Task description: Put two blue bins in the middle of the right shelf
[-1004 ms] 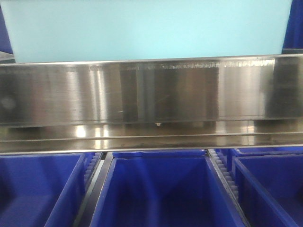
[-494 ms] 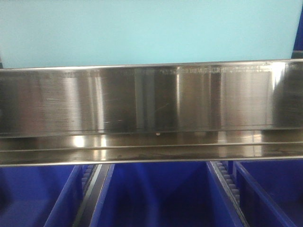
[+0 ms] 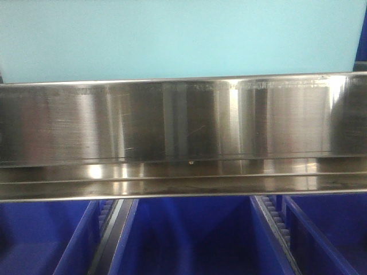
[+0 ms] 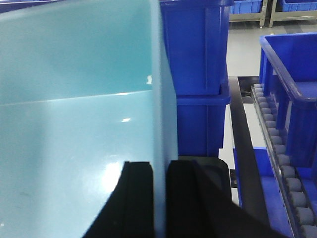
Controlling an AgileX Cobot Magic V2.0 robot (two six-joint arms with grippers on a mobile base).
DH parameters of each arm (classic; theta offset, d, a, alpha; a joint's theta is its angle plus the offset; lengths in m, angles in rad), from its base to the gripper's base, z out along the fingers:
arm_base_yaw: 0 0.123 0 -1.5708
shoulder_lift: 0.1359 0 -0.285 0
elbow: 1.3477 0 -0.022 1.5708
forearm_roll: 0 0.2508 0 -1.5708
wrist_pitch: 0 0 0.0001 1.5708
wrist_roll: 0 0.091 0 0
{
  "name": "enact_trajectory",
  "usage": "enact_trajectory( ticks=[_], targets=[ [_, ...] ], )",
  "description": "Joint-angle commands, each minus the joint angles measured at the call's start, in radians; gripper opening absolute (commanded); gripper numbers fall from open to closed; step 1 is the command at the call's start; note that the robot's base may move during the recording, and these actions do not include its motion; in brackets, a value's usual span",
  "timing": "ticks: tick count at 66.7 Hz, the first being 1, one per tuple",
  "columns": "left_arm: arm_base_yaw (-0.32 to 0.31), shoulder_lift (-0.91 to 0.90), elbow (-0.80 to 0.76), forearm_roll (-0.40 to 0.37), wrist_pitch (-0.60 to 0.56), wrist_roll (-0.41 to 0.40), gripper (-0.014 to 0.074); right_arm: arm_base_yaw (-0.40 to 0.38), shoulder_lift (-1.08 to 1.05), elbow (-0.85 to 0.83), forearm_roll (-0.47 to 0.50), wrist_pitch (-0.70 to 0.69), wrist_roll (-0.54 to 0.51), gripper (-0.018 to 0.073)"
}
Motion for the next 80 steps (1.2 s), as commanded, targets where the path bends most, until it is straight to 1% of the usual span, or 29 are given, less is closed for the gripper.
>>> enact_trajectory(
  ticks=[1,5,8,12,17,21,26,39,46,48,63,69,80],
  targets=[
    [-0.001,-0.007,-0.009,0.018,-0.017,0.007,-0.0111,-0.006,-0.018,-0.005,0.001,-0.083,0.002,-0.0162],
    [-0.001,-0.007,-0.009,0.018,-0.017,0.007,-0.0111,-0.006,-0.018,-0.005,0.001,-0.078,0.002,-0.0162],
    [-0.001,-0.007,-0.009,0.018,-0.017,0.007,-0.0111,-0.006,-0.018,-0.005,0.003,-0.049,0.002,-0.0162],
    [-0.001,-0.007,-0.009,0.018,-0.017,0.007,-0.0111,-0.006,-0.018,-0.005,0.027,0.017,0.002,-0.0162],
    [-0.001,-0.007,-0.009,0.018,-0.017,0.007,-0.0111,-0.006,-0.018,-0.005,0.071,0.142,0.002,-0.0162],
    [-0.001,-0.007,-0.009,0.014,-0.018,0.007,-0.0111,-0.006,-0.018,-0.005,0.087,0.214,0.002,-0.0162],
    [-0.001,-0.007,-0.009,0.014,-0.018,0.007,-0.0111,-0.006,-0.018,-0.005,0.089,0.25,0.002,-0.0162],
    [-0.001,-0.007,-0.009,0.008,-0.019,0.007,-0.0111,-0.006,-0.018,-0.005,0.093,0.263,0.002,-0.0162],
    [-0.001,-0.007,-0.007,-0.036,0.004,0.007,-0.0111,-0.006,-0.014,-0.003,0.093,0.266,0.008,-0.0162],
    [-0.001,-0.007,-0.003,-0.038,0.004,0.005,-0.0111,-0.006,-0.014,-0.001,0.093,0.269,0.011,-0.0162],
    [-0.001,-0.024,0.107,-0.03,-0.104,-0.075,-0.0111,-0.006,-0.03,0.09,0.073,0.121,0.026,-0.0158],
    [-0.001,-0.034,0.148,-0.03,-0.145,-0.076,-0.0111,-0.006,-0.037,0.128,0.073,0.057,0.029,-0.0158],
    [-0.001,-0.034,0.207,-0.033,-0.181,-0.076,-0.0111,-0.006,-0.037,0.194,0.073,0.021,0.043,-0.0158]
  ],
)
